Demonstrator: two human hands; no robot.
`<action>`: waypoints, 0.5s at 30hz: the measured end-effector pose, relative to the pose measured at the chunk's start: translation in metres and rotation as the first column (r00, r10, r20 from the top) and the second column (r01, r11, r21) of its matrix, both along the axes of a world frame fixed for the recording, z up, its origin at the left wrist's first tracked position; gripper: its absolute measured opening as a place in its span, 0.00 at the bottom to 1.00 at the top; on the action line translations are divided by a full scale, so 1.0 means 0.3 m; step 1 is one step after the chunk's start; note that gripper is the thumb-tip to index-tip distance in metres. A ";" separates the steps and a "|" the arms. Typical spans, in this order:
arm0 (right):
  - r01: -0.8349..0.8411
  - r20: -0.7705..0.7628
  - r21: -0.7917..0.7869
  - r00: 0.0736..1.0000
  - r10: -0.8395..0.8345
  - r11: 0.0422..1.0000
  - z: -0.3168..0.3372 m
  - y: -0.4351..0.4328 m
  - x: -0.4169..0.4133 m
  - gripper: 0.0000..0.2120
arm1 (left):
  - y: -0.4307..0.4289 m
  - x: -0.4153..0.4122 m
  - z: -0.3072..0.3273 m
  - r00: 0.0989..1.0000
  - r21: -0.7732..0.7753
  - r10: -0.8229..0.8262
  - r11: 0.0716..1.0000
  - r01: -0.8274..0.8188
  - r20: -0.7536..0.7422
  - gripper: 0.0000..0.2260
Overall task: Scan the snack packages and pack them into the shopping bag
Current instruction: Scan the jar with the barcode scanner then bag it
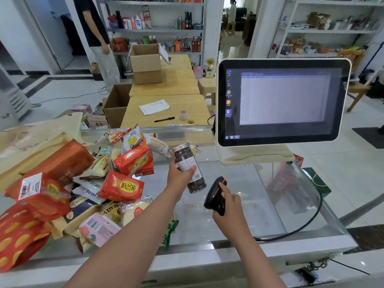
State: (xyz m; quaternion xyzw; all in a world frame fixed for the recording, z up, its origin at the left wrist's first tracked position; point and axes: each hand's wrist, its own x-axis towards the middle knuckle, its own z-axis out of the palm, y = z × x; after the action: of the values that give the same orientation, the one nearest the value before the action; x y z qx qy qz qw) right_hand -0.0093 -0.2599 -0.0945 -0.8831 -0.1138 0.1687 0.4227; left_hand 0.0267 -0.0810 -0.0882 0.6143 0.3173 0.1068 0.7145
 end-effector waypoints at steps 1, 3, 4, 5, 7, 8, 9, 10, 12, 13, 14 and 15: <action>0.004 0.020 -0.039 1.000 -0.003 0.999 0.001 0.004 0.001 0.38 | 0.004 -0.001 0.004 1.000 0.002 -0.007 1.000 0.007 0.002 0.29; 0.048 0.148 -0.188 0.989 -0.020 0.981 0.019 0.020 0.009 0.36 | 0.014 -0.006 0.016 1.000 -0.018 -0.017 1.000 0.018 0.018 0.28; 0.086 0.226 -0.222 0.973 -0.035 0.971 0.037 0.032 0.016 0.35 | 0.021 -0.009 0.023 0.999 -0.033 -0.022 0.999 0.023 0.030 0.26; 0.110 0.276 -0.195 0.960 -0.053 0.975 0.059 0.049 0.025 0.34 | 0.028 -0.015 0.037 0.999 -0.049 -0.028 0.998 0.030 0.044 0.25; 0.086 0.271 -0.021 0.960 -0.078 0.996 0.111 0.101 0.046 0.32 | 0.047 -0.028 0.069 0.997 -0.075 -0.048 0.996 0.053 0.067 0.25; 0.066 0.238 0.081 0.968 -0.084 0.994 0.135 0.135 0.056 0.31 | 0.057 -0.039 0.091 0.995 -0.080 -0.065 0.994 0.071 0.073 0.25; 0.052 0.193 0.173 0.977 -0.086 0.984 0.156 0.172 0.066 0.31 | 0.071 -0.049 0.112 0.994 -0.077 -0.084 0.993 0.090 0.074 0.25; 0.048 0.127 0.253 0.988 -0.083 0.966 0.175 0.211 0.077 0.31 | 0.087 -0.060 0.135 0.992 -0.067 -0.105 0.992 0.110 0.074 0.25; 0.054 -0.035 0.383 0.998 -0.044 0.922 0.211 0.287 0.091 0.33 | 0.131 -0.092 0.187 0.988 -0.036 -0.137 0.989 0.140 0.071 0.21; 0.054 -0.094 0.429 0.995 -0.015 0.902 0.223 0.323 0.098 0.32 | 0.156 -0.113 0.218 0.986 -0.020 -0.148 0.988 0.150 0.070 0.18; 0.051 -0.133 0.461 0.991 0.012 0.886 0.232 0.357 0.104 0.30 | 0.186 -0.137 0.244 0.986 0.000 -0.155 0.988 0.155 0.062 0.16; 0.043 -0.158 0.493 0.987 0.041 0.869 0.243 0.389 0.107 0.27 | 0.216 -0.166 0.274 0.987 0.016 -0.152 0.988 0.152 0.059 0.15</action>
State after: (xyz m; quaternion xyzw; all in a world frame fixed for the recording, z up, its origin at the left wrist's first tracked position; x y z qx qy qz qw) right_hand 0.0227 -0.1431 -0.0217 -0.7287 -0.1178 0.2053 0.6426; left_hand -0.0230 -0.0161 -0.0060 0.6372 0.2474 0.0720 0.7264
